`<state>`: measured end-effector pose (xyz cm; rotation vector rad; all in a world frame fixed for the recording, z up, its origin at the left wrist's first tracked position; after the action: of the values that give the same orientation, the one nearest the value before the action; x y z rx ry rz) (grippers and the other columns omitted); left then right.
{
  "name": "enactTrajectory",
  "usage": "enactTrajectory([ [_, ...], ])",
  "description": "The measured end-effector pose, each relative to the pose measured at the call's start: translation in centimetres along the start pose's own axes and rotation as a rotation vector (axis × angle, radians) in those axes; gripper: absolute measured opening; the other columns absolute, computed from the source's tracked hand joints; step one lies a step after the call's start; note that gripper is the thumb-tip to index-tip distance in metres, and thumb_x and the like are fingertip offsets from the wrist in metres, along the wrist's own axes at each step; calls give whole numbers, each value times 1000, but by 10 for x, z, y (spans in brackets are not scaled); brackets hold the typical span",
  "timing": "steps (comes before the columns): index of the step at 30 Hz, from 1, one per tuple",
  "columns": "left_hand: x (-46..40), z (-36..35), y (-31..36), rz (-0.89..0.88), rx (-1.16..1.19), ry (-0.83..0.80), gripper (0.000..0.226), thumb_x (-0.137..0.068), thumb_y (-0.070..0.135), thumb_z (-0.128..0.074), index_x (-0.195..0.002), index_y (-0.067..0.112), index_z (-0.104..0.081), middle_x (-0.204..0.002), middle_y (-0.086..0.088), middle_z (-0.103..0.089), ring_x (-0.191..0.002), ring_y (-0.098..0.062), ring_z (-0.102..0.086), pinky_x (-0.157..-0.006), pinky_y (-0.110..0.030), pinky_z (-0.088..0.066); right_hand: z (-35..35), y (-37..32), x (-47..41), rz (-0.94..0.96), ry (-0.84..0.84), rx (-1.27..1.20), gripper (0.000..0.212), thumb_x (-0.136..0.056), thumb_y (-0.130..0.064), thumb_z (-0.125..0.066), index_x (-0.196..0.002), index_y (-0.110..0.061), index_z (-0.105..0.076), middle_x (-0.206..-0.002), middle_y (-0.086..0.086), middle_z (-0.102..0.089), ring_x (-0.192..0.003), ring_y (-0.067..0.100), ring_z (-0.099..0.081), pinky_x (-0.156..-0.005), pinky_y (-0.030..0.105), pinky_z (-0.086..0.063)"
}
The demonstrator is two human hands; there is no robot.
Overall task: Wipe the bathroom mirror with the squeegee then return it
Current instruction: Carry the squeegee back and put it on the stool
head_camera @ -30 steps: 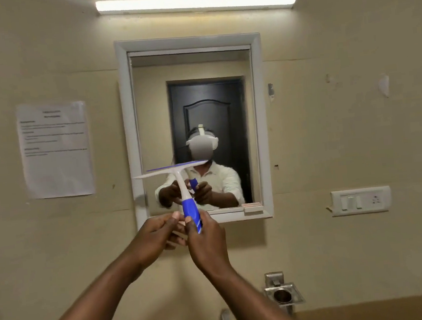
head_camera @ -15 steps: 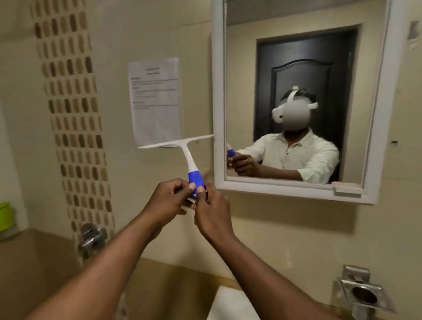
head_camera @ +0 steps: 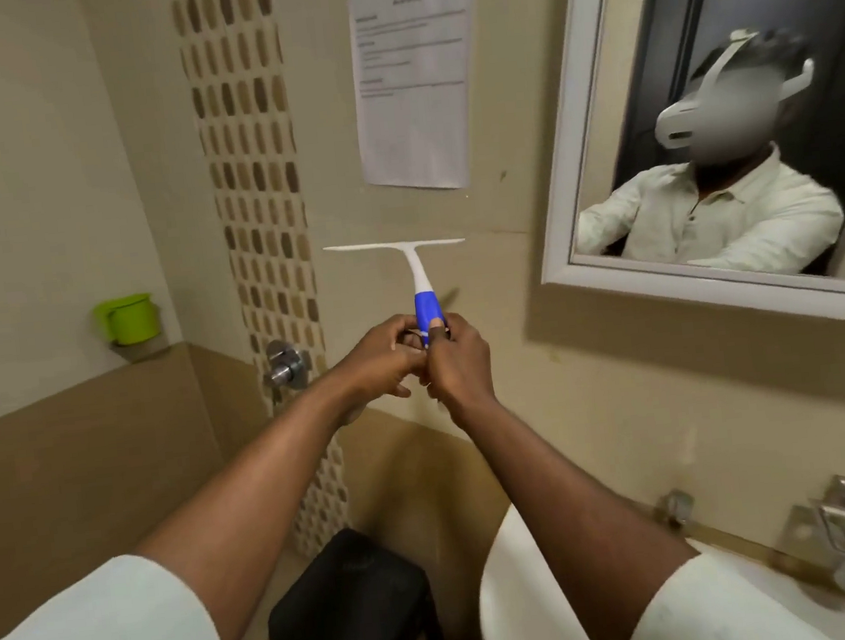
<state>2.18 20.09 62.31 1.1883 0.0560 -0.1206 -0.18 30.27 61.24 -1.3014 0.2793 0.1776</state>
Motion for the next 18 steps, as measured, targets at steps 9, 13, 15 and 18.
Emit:
enactTrajectory([
  [9, -10, 29, -90, 169, -251, -200, 59, -77, 24, -63, -130, 33, -39, -80, 1, -64, -61, -16, -64, -57, -30, -52, -88, 62, -15, -278, -25, -37, 23, -87, -20, -40, -88, -10, -60, -97, 25, -67, -90, 43, -63, -85, 51, -51],
  [13, -9, 38, -138, 235, -176, -245, 45, -84, 11, -54, -128, 17, -45, -78, -11, -70, -50, -13, -63, -44, -21, -47, -133, 101, -10, -422, -19, -57, 18, -87, -19, -40, -83, -10, -56, -85, 25, -66, -73, 38, -64, -76, 47, -52],
  [15, -8, 43, -168, 287, -141, -235, 42, -86, 10, -51, -127, 16, -46, -77, -12, -68, -55, -18, -65, -45, -22, -45, -157, 120, -5, -472, -14, -45, 18, -88, -18, -41, -83, -9, -57, -89, 27, -66, -78, 39, -65, -77, 46, -52],
  [18, -2, 50, -211, 366, -90, -241, 41, -84, 14, -50, -125, 20, -47, -76, -10, -67, -58, -22, -66, -51, -25, -49, -188, 145, 6, -544, -13, -13, 23, -91, -19, -42, -93, -3, -60, -102, 27, -65, -93, 41, -64, -84, 48, -51],
])
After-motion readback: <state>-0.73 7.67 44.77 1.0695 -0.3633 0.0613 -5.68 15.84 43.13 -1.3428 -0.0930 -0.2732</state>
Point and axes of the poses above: each hand's wrist, its own x-axis away from the middle knuckle, its own z-axis out of the back of the hand, y = z × x, the point moved 2 cm from there along -x, towards the middle knuckle
